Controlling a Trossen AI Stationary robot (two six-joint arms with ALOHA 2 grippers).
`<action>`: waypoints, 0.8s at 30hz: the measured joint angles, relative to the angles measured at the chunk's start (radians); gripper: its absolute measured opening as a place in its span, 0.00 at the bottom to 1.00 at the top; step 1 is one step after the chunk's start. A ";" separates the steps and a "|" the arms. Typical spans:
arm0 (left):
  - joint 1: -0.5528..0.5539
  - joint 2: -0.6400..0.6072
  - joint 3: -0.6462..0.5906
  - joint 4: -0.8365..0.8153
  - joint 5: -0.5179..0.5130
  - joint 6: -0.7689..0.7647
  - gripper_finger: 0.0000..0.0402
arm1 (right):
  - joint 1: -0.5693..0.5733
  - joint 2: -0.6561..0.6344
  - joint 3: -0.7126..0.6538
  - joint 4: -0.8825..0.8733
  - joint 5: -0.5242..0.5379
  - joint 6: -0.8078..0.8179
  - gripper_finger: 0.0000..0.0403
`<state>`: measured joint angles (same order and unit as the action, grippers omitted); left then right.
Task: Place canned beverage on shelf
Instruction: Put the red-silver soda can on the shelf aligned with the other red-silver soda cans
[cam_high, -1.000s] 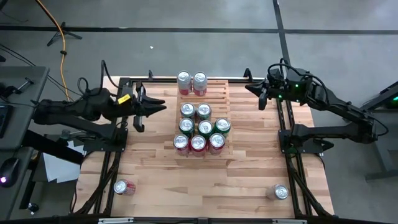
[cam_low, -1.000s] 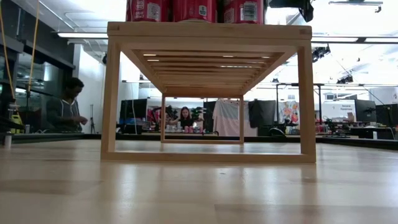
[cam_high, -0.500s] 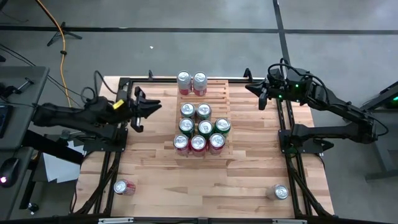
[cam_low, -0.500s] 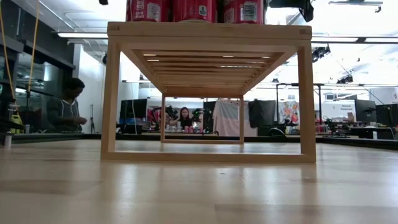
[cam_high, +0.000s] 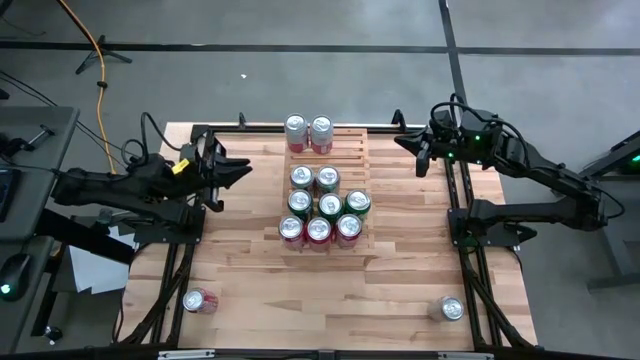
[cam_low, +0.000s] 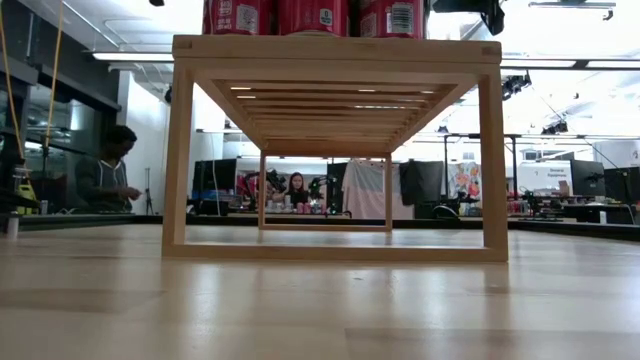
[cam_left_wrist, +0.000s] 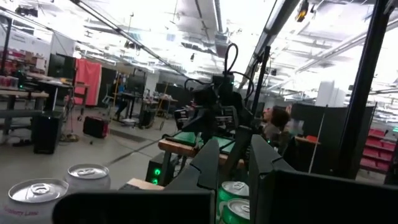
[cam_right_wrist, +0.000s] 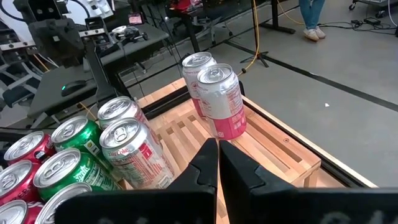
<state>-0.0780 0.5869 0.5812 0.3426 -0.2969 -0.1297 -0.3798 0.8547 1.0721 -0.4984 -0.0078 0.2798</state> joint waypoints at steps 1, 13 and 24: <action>0.000 0.000 0.000 0.000 0.000 0.001 0.00 | 0.000 0.000 0.000 0.000 0.000 -0.002 0.00; 0.000 0.001 0.000 -0.002 0.000 0.001 0.00 | 0.000 0.000 0.000 -0.010 0.000 -0.045 0.00; 0.000 0.002 0.000 -0.001 0.000 -0.034 0.00 | 0.000 0.000 0.000 -0.165 0.039 -0.055 0.09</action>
<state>-0.0780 0.5884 0.5812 0.3412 -0.2974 -0.1639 -0.3798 0.8548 1.0721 -0.6635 0.0310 0.2252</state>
